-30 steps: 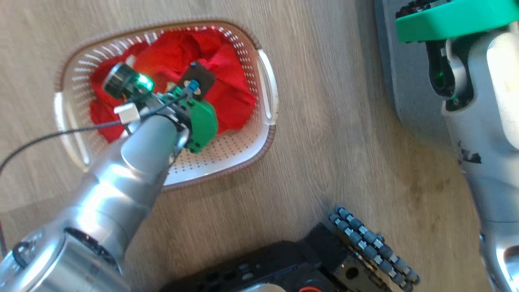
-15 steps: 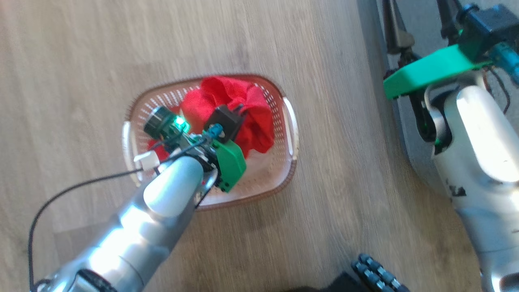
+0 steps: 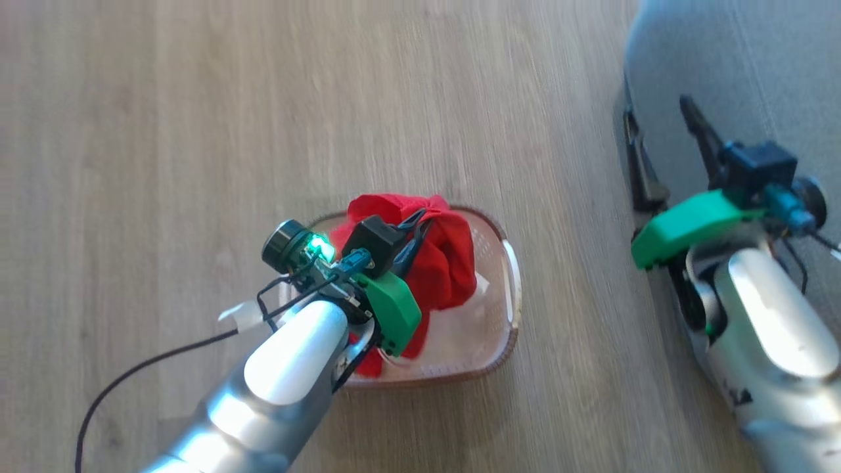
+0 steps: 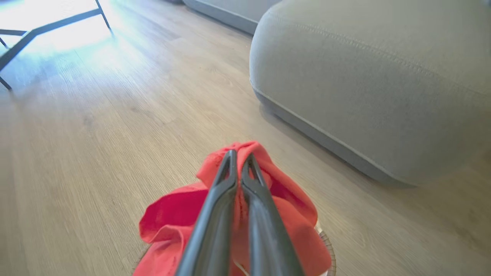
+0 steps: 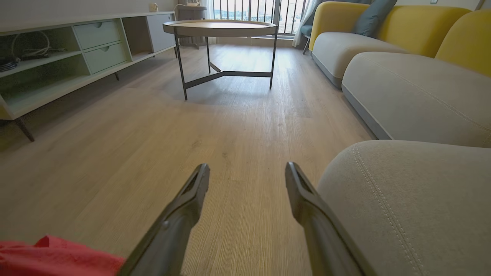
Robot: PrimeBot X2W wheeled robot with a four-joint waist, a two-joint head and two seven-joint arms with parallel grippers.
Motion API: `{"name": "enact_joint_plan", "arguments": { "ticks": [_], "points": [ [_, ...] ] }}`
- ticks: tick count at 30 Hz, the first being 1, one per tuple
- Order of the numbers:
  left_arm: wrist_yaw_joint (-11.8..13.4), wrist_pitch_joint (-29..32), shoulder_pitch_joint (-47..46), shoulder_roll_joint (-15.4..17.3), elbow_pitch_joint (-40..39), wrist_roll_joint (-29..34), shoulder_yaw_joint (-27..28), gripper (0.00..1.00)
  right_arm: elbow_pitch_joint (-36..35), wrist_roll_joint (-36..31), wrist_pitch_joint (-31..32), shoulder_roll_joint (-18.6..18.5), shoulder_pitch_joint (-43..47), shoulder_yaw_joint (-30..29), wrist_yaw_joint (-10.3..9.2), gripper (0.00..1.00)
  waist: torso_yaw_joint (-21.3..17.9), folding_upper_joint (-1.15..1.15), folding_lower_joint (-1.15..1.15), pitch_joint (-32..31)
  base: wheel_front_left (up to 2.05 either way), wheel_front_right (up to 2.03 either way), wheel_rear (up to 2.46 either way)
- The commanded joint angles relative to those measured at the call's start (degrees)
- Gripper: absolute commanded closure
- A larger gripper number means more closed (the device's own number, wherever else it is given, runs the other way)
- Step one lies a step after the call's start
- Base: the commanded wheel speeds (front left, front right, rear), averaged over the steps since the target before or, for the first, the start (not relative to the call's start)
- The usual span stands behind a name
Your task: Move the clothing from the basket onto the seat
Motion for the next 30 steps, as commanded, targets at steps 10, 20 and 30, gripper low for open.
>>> {"name": "enact_joint_plan", "arguments": {
  "ticks": [10, 20, 30],
  "points": [
    [-0.56, -0.54, 1.54, 0.26, -9.87, -0.70, 5.35, 1.00, -0.17, -0.09, -0.27, 0.32, 8.19, -1.76, 0.13, 0.00, 4.11, -0.01, 0.00, -10.98, 0.00, 0.00, 0.00],
    [-1.31, -0.54, -0.74, 0.26, -17.51, -1.67, 6.79, 1.00, -1.02, -0.43, -0.27, 1.53, 12.21, -2.00, 0.13, 0.00, 4.79, -0.01, 0.00, -15.56, 0.00, 0.00, 0.00],
    [-0.40, -0.54, -4.88, 0.26, -20.64, -2.99, 6.39, 1.00, -1.66, -0.22, -0.27, 2.10, 12.87, -1.58, 0.13, 0.00, 4.95, -0.01, 0.00, -16.01, 0.00, 0.00, 0.00]
  ]
}}
